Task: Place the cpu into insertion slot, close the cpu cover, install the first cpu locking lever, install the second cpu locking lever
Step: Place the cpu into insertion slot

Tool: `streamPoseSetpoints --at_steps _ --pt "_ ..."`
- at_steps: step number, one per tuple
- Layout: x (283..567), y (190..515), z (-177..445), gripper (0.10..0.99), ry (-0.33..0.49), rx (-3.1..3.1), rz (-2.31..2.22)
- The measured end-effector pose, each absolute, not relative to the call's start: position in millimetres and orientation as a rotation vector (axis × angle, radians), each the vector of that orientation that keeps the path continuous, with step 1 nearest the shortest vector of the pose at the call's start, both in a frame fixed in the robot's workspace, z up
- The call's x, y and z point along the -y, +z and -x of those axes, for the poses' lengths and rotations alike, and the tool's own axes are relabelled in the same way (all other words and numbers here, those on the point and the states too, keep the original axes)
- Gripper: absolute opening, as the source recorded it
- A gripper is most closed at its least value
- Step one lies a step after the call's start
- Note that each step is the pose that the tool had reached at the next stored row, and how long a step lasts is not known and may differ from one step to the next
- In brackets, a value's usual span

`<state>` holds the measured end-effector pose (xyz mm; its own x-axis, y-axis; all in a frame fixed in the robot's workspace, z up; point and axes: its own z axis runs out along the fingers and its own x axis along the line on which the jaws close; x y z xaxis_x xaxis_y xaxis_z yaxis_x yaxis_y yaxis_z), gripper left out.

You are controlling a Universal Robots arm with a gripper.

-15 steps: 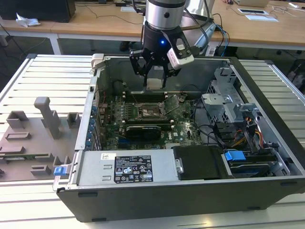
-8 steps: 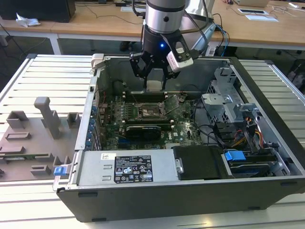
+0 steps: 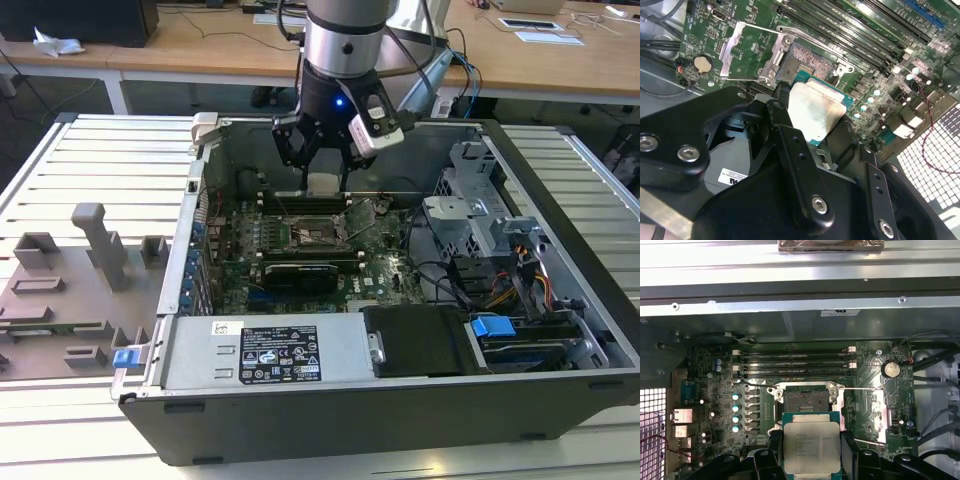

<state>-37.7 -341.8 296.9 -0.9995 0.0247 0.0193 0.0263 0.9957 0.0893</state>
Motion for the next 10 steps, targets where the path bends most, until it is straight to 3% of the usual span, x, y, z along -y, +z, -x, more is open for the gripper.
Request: streamPoseSetpoints --at_steps 10 --pt "341.8 283.0 37.7 0.545 -0.14 3.12 0.04"
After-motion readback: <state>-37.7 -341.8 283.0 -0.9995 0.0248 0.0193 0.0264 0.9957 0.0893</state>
